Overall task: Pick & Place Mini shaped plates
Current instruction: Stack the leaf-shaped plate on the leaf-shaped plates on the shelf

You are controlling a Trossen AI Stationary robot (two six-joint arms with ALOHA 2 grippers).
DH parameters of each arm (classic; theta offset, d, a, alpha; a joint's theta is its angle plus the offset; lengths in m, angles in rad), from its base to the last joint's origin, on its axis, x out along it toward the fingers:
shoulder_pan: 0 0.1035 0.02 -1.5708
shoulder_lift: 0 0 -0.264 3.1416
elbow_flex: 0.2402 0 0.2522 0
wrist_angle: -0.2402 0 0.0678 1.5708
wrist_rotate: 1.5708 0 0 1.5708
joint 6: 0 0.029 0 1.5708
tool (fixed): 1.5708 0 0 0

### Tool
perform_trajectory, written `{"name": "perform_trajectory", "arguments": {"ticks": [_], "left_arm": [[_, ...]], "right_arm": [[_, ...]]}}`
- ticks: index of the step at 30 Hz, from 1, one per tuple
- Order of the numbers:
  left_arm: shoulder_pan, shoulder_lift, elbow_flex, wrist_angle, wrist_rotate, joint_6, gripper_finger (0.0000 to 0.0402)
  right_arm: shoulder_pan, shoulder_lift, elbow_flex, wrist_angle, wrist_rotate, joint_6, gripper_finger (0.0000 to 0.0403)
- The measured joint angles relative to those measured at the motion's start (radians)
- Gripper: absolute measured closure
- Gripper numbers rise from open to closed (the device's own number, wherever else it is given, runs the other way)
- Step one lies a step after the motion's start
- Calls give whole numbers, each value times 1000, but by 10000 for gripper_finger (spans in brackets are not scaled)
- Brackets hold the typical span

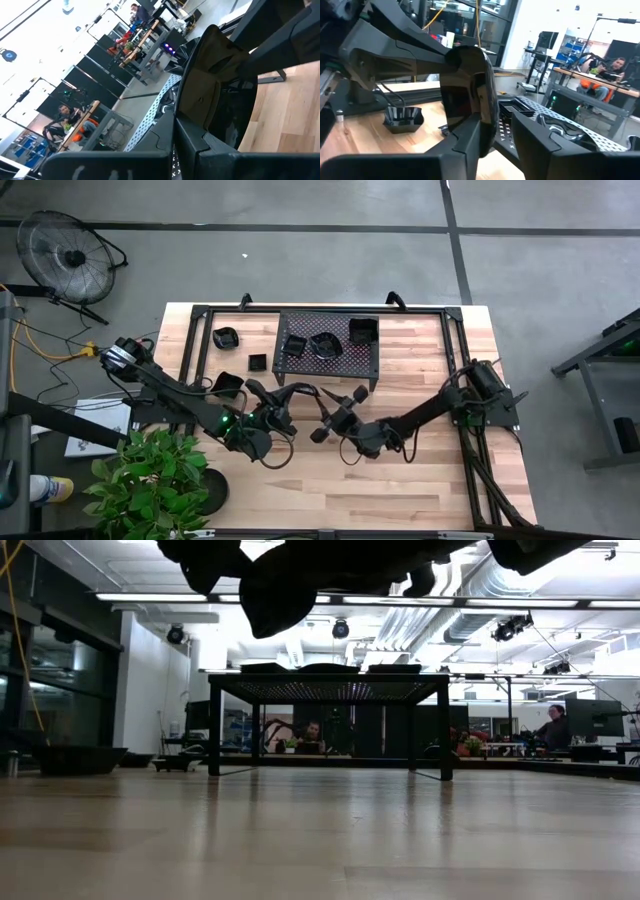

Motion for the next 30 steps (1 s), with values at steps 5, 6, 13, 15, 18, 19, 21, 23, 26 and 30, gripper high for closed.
{"name": "perform_trajectory", "arguments": {"ticks": [5, 6, 13, 15, 18, 19, 21, 23, 26, 30], "left_arm": [[0, 4, 0, 0, 4, 0, 401], [0, 4, 0, 0, 9, -1, 401], [0, 4, 0, 1, 11, -3, 401], [0, 4, -1, 0, 7, -2, 401], [0, 4, -1, 0, 8, -2, 401], [0, 4, -1, 0, 12, -2, 401], [0, 4, -1, 0, 16, -2, 401], [0, 4, -1, 0, 23, 0, 401], [0, 4, -1, -1, 33, 36, 400], [-1, 3, -1, 1, 63, 131, 381]], "right_arm": [[7, 0, 0, 0, 24, -5, 328], [7, 0, 0, 0, 23, -5, 335], [2, 0, 0, -1, -16, 0, 375], [-3, 0, -1, 0, -29, 4, 385], [-7, -1, -2, -1, -25, 3, 398], [-8, -1, -2, -1, -22, 2, 399], [-7, -1, -2, -1, -17, 1, 400], [-6, -1, -2, -2, -15, -2, 401], [-6, -1, -2, -2, -15, 3, 402], [-6, -1, -2, -3, -18, 5, 402]]}}
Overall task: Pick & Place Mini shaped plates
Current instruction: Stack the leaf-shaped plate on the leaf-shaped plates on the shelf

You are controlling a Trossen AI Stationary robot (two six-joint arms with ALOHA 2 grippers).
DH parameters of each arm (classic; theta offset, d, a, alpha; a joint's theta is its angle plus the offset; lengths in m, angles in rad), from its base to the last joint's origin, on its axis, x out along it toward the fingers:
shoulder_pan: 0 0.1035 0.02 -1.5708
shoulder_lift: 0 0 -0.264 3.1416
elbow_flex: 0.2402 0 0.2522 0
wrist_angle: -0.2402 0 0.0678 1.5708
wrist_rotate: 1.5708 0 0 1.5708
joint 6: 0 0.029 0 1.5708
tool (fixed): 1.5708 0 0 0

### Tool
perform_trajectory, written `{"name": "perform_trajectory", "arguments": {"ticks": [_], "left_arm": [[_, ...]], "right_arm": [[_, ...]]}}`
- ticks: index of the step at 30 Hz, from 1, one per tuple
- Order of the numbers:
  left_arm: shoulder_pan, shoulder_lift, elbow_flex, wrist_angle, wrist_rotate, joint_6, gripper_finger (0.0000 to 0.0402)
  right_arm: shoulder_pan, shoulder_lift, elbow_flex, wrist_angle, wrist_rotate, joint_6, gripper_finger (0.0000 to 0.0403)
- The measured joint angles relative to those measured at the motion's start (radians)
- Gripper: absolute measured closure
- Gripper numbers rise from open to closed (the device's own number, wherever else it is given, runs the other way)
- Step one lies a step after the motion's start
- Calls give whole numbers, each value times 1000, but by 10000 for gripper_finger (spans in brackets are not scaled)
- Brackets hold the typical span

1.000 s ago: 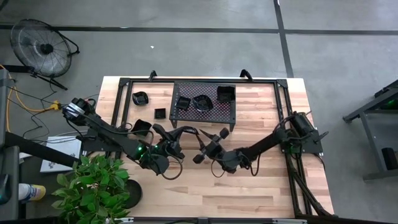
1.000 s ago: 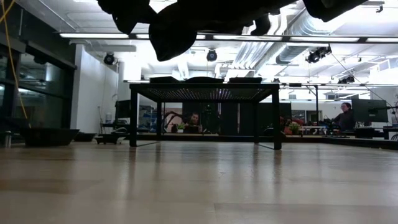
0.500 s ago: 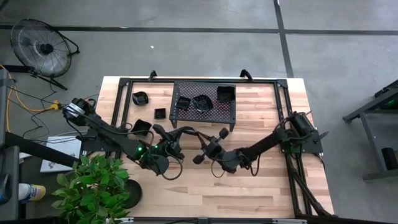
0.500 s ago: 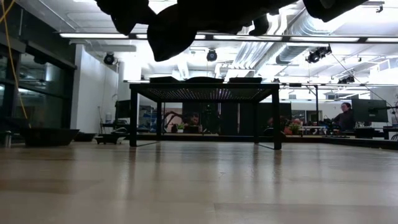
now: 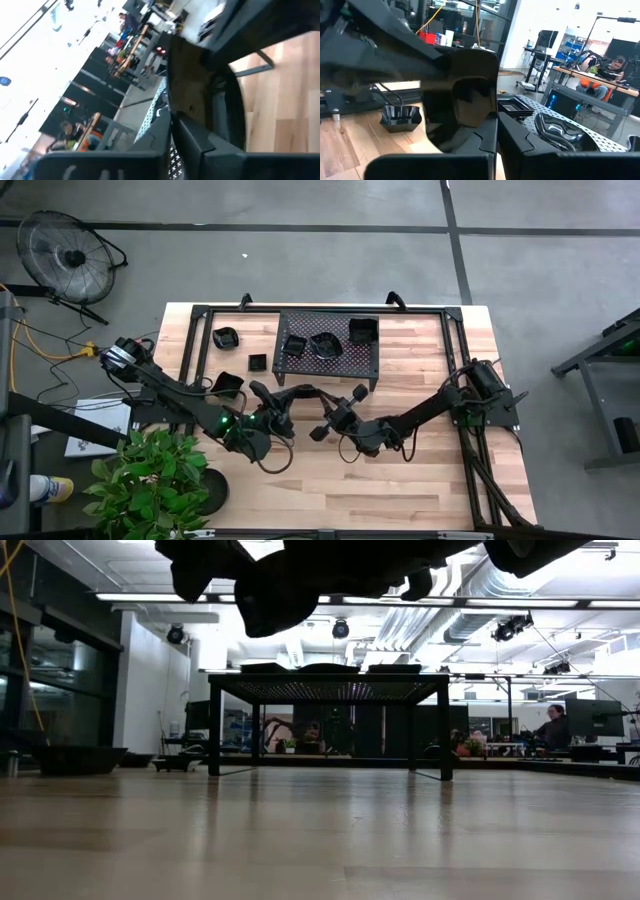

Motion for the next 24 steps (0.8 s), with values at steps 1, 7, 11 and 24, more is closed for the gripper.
{"name": "perform_trajectory", "arguments": {"ticks": [1, 7, 11, 24], "left_arm": [[0, 0, 0, 0, 13, 11, 371], [1, 0, 0, 3, 62, 61, 287], [1, 0, 0, 6, 53, 77, 236], [-7, -32, 29, 61, -48, 303, 137]], "right_arm": [[0, 0, 0, 0, -4, 0, 402], [1, 0, 0, 3, -38, 0, 402], [1, 0, 2, 4, -42, -9, 402], [-10, -72, 2, -80, 5, -88, 403]]}}
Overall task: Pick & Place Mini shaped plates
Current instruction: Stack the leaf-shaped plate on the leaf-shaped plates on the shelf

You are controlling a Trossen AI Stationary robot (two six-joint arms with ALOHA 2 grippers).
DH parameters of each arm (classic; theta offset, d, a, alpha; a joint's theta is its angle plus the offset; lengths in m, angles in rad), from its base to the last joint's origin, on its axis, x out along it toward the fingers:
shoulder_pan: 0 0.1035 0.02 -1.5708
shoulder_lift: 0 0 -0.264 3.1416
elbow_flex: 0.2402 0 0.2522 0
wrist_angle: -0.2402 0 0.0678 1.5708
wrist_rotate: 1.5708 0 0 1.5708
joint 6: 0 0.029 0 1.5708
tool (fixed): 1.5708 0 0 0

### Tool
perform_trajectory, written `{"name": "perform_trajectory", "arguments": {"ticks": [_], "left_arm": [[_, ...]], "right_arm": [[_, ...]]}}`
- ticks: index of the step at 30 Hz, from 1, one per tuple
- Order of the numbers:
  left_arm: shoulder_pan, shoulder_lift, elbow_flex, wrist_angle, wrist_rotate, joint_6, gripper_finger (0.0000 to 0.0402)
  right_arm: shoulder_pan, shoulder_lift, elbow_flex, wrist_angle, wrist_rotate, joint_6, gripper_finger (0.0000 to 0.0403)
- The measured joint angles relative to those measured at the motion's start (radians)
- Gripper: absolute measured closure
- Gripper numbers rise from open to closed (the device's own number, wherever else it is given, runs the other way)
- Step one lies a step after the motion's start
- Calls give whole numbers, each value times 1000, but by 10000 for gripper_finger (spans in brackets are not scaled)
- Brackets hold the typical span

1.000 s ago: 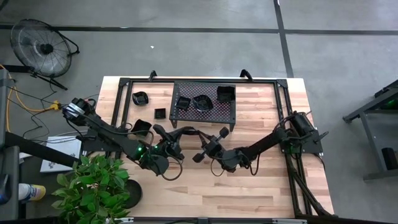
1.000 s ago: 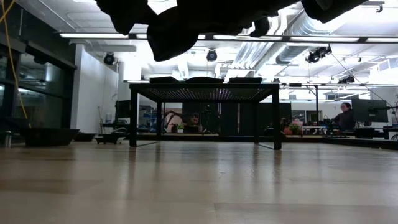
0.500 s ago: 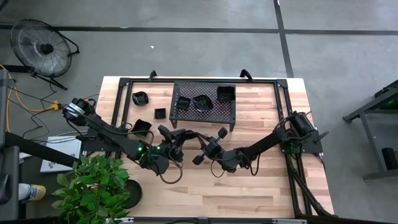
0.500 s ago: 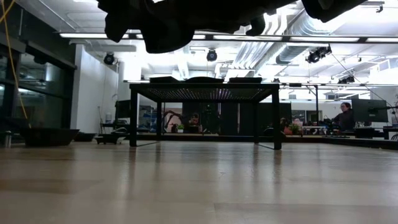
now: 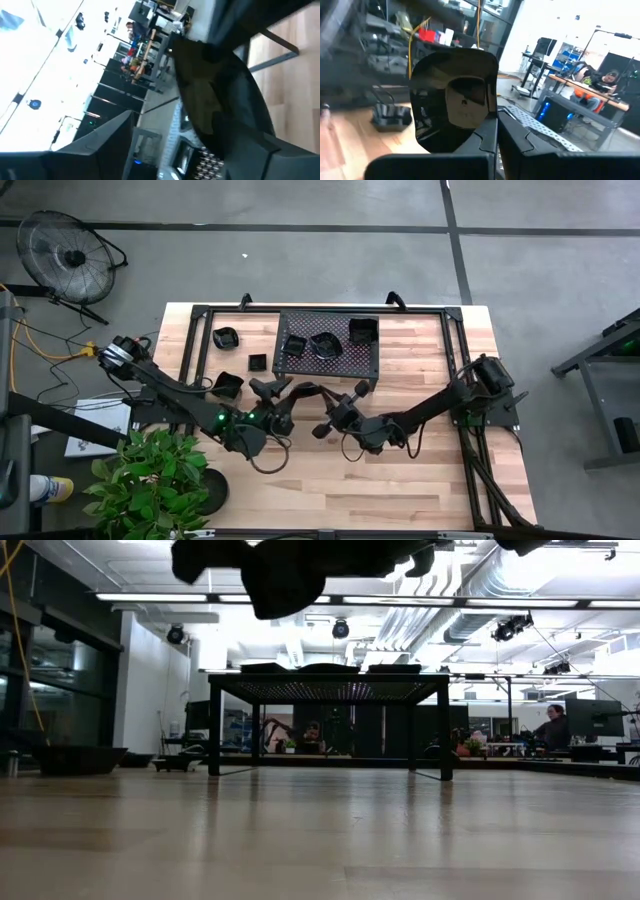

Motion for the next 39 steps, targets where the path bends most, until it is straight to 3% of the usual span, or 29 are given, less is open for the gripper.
{"name": "perform_trajectory", "arguments": {"ticks": [7, 11, 15, 23, 26, 30, 39], "left_arm": [[-47, -74, 32, -23, -119, 116, 117], [-101, -120, 32, -145, -153, 41, 117], [-147, -146, 32, -380, -158, -202, 117], [-184, -149, 30, -907, -153, -860, 117], [-183, -149, 30, -990, -143, -974, 117], [-183, -149, 30, -996, -137, -995, 117], [-183, -149, 30, -996, -104, -1045, 117]], "right_arm": [[-44, -97, 0, -236, -46, 64, 403], [-73, -215, 0, -400, -134, 135, 403], [-127, -332, 0, -582, -275, 224, 403], [-283, -513, 6, -871, -571, 388, 403], [-352, -528, 87, -1026, -709, 428, 403], [-436, -492, 262, -1270, -849, 438, 403], [-590, -298, 682, -1850, -1106, 415, 403]]}}
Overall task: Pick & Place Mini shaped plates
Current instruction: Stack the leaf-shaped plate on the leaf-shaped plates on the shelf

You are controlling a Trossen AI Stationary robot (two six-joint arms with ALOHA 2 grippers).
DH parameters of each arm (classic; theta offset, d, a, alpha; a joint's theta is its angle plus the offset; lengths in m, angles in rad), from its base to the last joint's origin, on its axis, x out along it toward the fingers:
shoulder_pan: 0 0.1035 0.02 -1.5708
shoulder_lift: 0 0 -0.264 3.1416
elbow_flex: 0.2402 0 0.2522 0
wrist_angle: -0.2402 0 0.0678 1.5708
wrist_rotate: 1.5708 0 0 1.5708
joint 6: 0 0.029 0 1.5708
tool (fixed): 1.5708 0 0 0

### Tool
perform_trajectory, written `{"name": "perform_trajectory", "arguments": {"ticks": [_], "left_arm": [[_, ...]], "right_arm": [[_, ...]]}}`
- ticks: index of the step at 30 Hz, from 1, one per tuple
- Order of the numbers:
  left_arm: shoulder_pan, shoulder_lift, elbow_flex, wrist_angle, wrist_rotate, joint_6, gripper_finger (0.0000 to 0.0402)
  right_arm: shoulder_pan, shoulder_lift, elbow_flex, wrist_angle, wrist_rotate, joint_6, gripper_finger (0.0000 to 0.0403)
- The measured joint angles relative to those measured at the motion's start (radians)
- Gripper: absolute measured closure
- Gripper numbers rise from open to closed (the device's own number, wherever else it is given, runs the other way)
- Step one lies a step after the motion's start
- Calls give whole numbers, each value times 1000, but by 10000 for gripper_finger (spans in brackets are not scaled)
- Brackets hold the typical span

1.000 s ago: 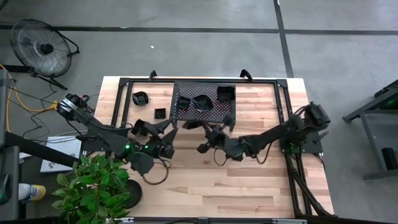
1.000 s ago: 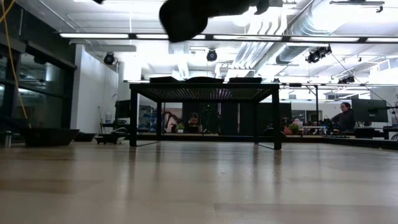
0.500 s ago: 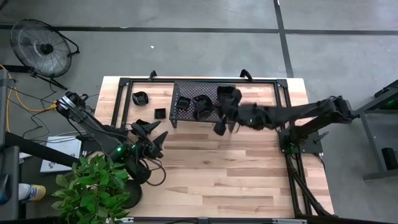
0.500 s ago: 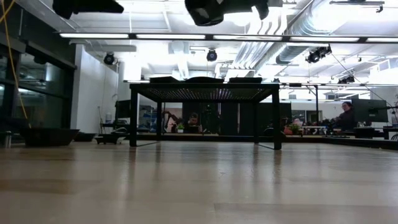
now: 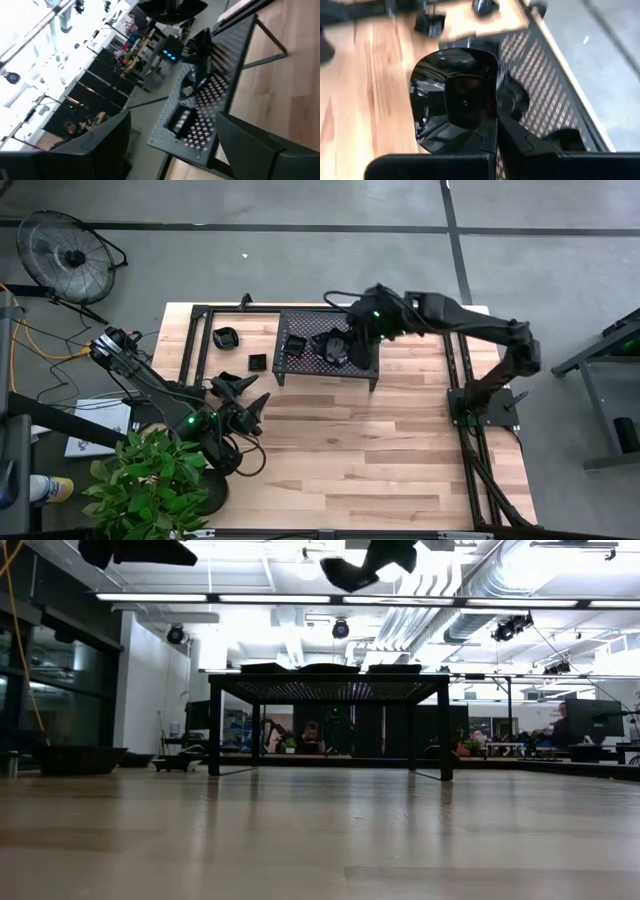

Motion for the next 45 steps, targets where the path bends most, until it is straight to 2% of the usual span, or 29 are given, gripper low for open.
{"name": "perform_trajectory", "arguments": {"ticks": [5, 12, 18, 21, 27, 31, 34, 38, 45], "left_arm": [[0, 0, 0, 34, 12, 2, 117], [0, 0, 0, 45, 46, 4, 117], [0, 0, 0, 45, 90, 6, 117], [0, 0, 0, 45, 124, 4, 117], [0, 0, 0, 46, 175, -1, 117], [0, 0, 0, 46, 177, -10, 117], [0, 0, 0, 43, 179, -10, 117], [1, 1, 0, 42, 172, -10, 117], [1, 1, 0, 40, 139, 14, 117]], "right_arm": [[-57, 131, 145, -137, -111, -134, 403], [-145, 336, 294, -159, -208, -215, 403], [-203, 458, 428, -338, -258, -448, 403], [-227, 485, 479, -386, -272, -538, 403], [-265, 484, 537, -400, -368, -677, 403], [-298, 484, 541, -349, -489, -740, 403], [-322, 491, 540, -335, -499, -775, 403], [-346, 505, 540, -282, -569, -797, 403], [-336, 558, 539, -285, -573, -827, 403]]}}
